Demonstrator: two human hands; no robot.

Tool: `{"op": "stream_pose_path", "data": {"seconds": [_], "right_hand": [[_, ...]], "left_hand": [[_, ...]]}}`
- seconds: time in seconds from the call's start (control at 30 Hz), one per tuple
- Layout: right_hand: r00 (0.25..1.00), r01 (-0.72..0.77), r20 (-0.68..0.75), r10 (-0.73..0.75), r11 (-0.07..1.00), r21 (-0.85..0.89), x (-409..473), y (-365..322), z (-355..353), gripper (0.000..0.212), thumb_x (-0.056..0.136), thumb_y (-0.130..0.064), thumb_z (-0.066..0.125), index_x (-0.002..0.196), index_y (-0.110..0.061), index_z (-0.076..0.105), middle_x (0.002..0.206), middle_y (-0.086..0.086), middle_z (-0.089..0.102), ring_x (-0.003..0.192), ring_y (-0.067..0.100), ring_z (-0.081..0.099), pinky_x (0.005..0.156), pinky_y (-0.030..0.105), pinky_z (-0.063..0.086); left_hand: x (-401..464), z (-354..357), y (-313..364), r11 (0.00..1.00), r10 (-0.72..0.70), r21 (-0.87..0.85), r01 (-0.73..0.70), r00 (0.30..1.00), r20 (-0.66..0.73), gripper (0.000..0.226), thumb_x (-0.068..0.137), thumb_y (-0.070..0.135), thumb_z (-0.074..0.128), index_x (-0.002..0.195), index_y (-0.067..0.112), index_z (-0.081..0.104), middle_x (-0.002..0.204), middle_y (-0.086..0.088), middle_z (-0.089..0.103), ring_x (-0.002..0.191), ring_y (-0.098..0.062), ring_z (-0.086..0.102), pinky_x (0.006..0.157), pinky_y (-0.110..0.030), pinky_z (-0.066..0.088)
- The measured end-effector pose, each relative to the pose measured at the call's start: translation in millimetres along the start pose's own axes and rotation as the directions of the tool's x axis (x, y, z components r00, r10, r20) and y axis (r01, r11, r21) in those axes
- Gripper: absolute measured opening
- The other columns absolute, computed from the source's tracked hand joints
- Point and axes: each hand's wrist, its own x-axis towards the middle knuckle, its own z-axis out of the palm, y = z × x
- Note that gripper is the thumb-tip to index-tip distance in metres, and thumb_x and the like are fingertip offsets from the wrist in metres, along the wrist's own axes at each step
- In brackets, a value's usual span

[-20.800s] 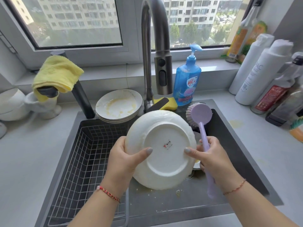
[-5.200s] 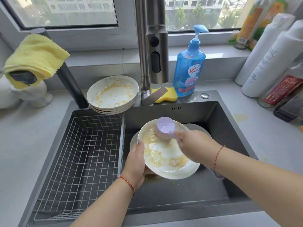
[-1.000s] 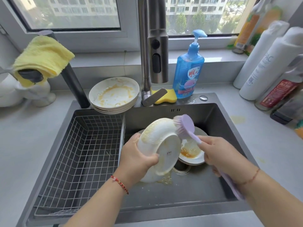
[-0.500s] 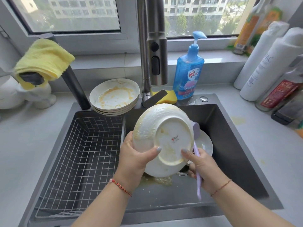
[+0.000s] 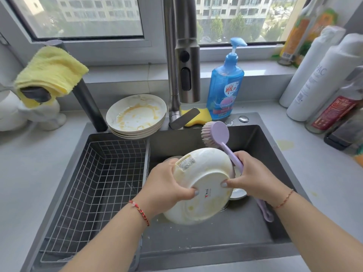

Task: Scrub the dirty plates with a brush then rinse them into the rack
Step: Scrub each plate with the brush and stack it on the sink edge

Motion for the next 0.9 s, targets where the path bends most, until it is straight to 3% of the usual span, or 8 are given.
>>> {"op": "stream_pose_path", "data": {"seconds": [0.17, 0.3, 0.4, 0.5, 0.63, 0.7, 0.8, 0.9], "right_hand": [[0.99, -0.057, -0.117, 0.082, 0.978, 0.202, -9, 2, 7, 0.027, 0.085, -0.025, 0.07, 0.109, -0.027, 0.059, 0.091, -0.001, 0.066, 0.045, 0.003, 0.055, 0.042, 0.023, 0.047], [0.987, -0.106, -0.085, 0.138, 0.946, 0.305, -23, 8, 12, 0.04, 0.096, -0.022, 0.053, 0.133, -0.037, 0.05, 0.077, -0.001, 0.072, 0.037, 0.012, 0.048, 0.043, 0.028, 0.047], [0.988, -0.131, -0.032, 0.153, 0.923, 0.362, -28, 3, 18, 0.041, 0.098, -0.018, 0.047, 0.133, -0.038, 0.052, 0.066, -0.002, 0.068, 0.037, 0.018, 0.043, 0.046, 0.032, 0.046], [0.998, -0.048, -0.019, 0.061, 0.908, 0.416, -36, -19, 17, 0.045, 0.099, -0.014, 0.045, 0.125, -0.05, 0.053, 0.056, -0.002, 0.054, 0.036, 0.014, 0.038, 0.042, 0.028, 0.041], [0.989, 0.115, 0.056, -0.134, 0.958, 0.262, -59, -54, 21, 0.052, 0.096, -0.019, 0.05, 0.125, -0.062, 0.043, 0.058, -0.009, 0.054, 0.045, 0.006, 0.034, 0.044, 0.019, 0.034], [0.976, 0.158, 0.129, -0.176, 0.978, 0.133, -66, -63, 27, 0.055, 0.096, -0.024, 0.051, 0.132, -0.062, 0.034, 0.079, -0.004, 0.068, 0.05, 0.006, 0.04, 0.049, 0.021, 0.038], [0.986, 0.119, 0.111, -0.125, 0.991, 0.064, -61, -58, 23, 0.054, 0.096, -0.026, 0.05, 0.136, -0.058, 0.033, 0.083, -0.005, 0.068, 0.056, 0.011, 0.052, 0.056, 0.025, 0.044], [0.999, -0.011, 0.037, 0.007, 0.994, 0.107, -45, -44, 12, 0.049, 0.097, -0.021, 0.048, 0.137, -0.05, 0.04, 0.058, -0.022, 0.062, 0.044, 0.002, 0.052, 0.046, 0.019, 0.041]], "left_hand": [[2, 0, -8, 0.999, -0.038, 0.023, 0.041, 0.994, -0.106, 0.036, 0.059, 0.015, 0.091, 0.08, 0.024, 0.063, 0.072, 0.01, 0.067, 0.062, 0.004, 0.06, 0.059, -0.013, 0.047], [4, -5, -16, 0.996, -0.09, 0.004, 0.093, 0.974, -0.206, 0.037, 0.06, 0.012, 0.091, 0.083, 0.017, 0.063, 0.077, 0.004, 0.068, 0.07, -0.004, 0.064, 0.062, -0.017, 0.051], [5, -5, -14, 0.995, -0.094, 0.023, 0.102, 0.969, -0.229, 0.039, 0.06, 0.013, 0.091, 0.088, 0.016, 0.064, 0.081, 0.003, 0.069, 0.079, -0.014, 0.066, 0.071, -0.03, 0.055], [6, -3, -13, 0.994, -0.087, 0.046, 0.1, 0.969, -0.23, 0.037, 0.061, 0.015, 0.09, 0.083, 0.021, 0.061, 0.078, 0.008, 0.067, 0.075, -0.008, 0.064, 0.066, -0.022, 0.052], [11, 3, -13, 0.99, -0.103, 0.066, 0.123, 0.961, -0.257, 0.036, 0.062, 0.016, 0.088, 0.078, 0.027, 0.058, 0.076, 0.008, 0.067, 0.076, -0.016, 0.066, 0.068, -0.028, 0.055], [12, 7, -8, 0.986, -0.085, 0.119, 0.12, 0.961, -0.264, 0.042, 0.064, 0.018, 0.087, 0.076, 0.037, 0.051, 0.079, 0.014, 0.064, 0.084, -0.017, 0.065, 0.077, -0.03, 0.054], [10, 5, -9, 0.988, -0.13, 0.048, 0.147, 0.958, -0.257, 0.038, 0.058, 0.021, 0.088, 0.078, 0.03, 0.057, 0.075, 0.009, 0.065, 0.08, -0.019, 0.066, 0.073, -0.035, 0.056], [6, -1, -16, 0.991, -0.112, 0.04, 0.127, 0.96, -0.258, 0.037, 0.058, 0.016, 0.09, 0.08, 0.019, 0.059, 0.075, 0.003, 0.067, 0.073, -0.019, 0.064, 0.065, -0.033, 0.053]]}}
